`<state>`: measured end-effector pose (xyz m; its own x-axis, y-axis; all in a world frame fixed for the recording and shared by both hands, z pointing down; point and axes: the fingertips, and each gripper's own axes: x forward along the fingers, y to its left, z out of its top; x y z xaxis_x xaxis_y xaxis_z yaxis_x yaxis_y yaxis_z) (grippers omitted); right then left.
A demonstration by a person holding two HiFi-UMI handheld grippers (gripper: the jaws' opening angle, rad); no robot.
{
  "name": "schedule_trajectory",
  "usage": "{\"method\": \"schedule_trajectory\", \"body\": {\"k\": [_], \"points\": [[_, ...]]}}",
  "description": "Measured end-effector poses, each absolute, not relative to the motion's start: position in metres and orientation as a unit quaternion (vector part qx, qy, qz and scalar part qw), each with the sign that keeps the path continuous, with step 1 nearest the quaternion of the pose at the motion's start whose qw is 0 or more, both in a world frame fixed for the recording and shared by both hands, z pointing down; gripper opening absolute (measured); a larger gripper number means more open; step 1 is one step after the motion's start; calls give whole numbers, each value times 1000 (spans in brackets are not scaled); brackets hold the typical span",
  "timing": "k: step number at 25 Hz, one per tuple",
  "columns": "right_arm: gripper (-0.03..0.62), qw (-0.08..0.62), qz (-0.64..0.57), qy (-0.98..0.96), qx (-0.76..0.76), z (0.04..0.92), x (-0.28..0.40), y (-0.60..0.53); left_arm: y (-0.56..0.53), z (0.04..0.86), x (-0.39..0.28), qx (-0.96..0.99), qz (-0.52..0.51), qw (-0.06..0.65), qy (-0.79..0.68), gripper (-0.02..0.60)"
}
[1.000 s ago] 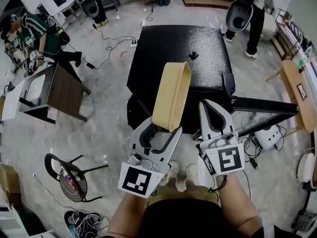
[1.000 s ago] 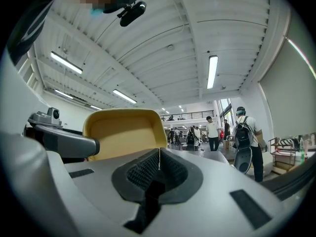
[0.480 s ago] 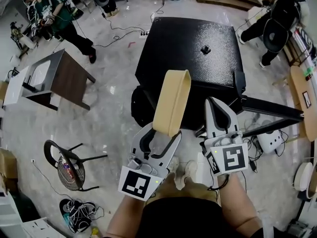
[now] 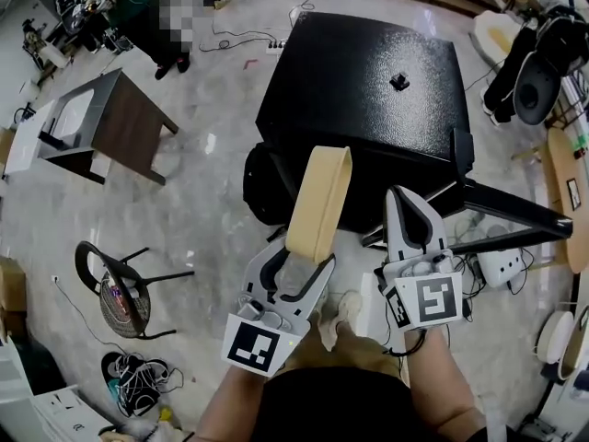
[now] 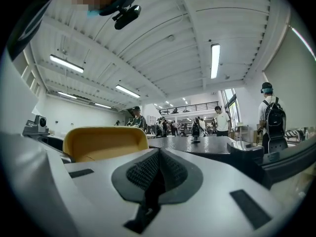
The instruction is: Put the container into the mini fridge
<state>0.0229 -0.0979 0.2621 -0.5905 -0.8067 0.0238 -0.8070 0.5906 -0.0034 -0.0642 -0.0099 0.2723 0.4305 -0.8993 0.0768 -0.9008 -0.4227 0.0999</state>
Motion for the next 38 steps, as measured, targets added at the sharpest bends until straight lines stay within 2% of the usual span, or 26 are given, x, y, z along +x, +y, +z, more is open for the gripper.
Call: {"method": "schedule_trajectory", "body": {"k": [19, 38], "points": [[37, 72, 41, -892, 443, 353, 21, -116, -35, 388, -68, 840, 41, 154, -518, 233], [37, 98, 70, -884, 452, 426, 12, -152, -96, 483, -70, 839, 81, 202, -498, 233]]}}
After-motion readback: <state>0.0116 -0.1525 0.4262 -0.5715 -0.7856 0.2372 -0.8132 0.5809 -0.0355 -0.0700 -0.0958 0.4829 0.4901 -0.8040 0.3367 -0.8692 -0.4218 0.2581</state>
